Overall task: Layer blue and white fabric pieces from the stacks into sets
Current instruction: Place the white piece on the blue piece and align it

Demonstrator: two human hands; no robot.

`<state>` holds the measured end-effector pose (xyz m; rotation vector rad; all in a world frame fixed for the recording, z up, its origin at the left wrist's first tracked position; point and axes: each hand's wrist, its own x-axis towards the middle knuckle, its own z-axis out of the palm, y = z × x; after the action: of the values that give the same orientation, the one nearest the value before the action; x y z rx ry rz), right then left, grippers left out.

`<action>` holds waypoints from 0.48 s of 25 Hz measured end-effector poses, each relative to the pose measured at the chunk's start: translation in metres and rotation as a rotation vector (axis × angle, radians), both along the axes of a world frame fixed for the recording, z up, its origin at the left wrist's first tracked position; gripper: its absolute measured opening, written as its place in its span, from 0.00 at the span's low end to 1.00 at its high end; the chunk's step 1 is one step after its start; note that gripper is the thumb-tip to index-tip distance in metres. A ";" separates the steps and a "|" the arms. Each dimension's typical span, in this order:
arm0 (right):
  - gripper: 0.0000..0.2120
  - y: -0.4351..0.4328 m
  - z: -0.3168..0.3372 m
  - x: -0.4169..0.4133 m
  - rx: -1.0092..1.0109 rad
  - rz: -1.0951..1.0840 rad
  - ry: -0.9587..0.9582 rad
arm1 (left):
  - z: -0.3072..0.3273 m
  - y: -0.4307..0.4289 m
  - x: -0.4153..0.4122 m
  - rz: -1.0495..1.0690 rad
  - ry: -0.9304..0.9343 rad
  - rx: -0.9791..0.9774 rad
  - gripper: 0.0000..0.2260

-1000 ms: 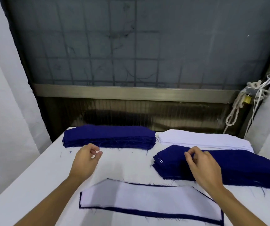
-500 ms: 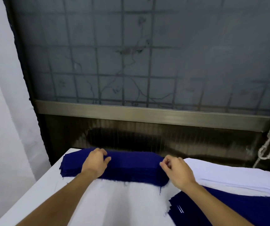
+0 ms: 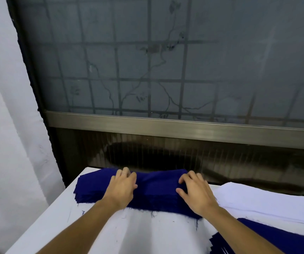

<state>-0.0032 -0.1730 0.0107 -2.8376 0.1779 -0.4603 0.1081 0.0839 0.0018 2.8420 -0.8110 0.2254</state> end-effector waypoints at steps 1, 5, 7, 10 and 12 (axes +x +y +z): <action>0.15 0.002 -0.001 0.002 0.000 0.020 0.004 | -0.002 0.003 0.001 -0.055 0.010 0.010 0.08; 0.32 0.005 0.000 0.009 0.009 0.076 -0.021 | 0.001 0.007 0.008 -0.231 0.163 -0.028 0.05; 0.35 0.004 0.005 0.014 -0.006 0.088 -0.050 | 0.007 0.002 0.008 -0.276 0.192 -0.028 0.04; 0.24 0.006 0.010 0.020 -0.056 0.129 -0.035 | 0.015 -0.006 0.002 -0.298 0.180 -0.051 0.04; 0.15 0.009 0.011 0.020 -0.105 0.143 -0.042 | 0.024 -0.007 -0.005 -0.290 0.176 -0.081 0.07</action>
<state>0.0172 -0.1635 0.0221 -2.9138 -0.0593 -0.5114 0.1034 0.0772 0.0260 2.5828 -1.1293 -0.0310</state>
